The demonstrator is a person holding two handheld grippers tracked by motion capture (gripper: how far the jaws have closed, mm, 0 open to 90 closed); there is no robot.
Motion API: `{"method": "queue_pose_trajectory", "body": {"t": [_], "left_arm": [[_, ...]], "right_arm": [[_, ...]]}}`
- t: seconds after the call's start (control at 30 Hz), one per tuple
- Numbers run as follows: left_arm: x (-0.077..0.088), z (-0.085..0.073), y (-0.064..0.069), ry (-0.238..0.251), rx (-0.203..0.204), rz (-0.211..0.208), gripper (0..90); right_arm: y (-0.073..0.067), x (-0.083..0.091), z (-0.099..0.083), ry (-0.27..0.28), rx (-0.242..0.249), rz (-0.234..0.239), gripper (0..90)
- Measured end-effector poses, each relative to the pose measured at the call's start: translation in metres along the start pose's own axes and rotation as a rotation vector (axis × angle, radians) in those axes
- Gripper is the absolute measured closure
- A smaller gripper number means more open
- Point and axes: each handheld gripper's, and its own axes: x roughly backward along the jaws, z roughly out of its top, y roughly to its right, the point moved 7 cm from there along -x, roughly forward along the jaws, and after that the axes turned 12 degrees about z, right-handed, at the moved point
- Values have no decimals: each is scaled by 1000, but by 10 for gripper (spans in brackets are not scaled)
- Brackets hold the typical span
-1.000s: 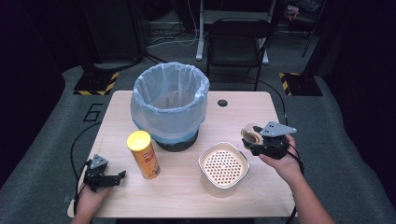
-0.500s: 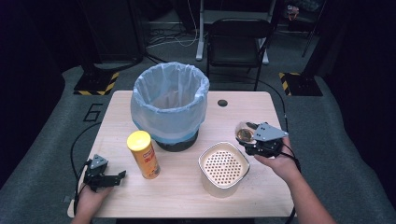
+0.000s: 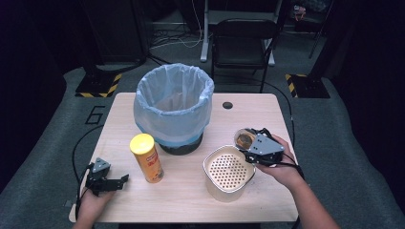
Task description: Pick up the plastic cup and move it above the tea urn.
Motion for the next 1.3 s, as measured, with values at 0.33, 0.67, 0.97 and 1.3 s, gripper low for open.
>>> {"method": "queue_pose_trajectory", "body": {"t": [0.33,0.67,0.97,1.3], "left_arm": [[0,0,0,1,-1,-1,84],[0,0,0,1,-1,-1,84],[0,0,0,0,-1,0,85],[0,0,0,0,-1,0,85]], "right_arm": [[0,-4,3,25,83,-25,372],[8,-15,9,80,114,76,373],[7,-20,19,67,199,94,374],[-12,-14,23,11,415,-11,377]]}}
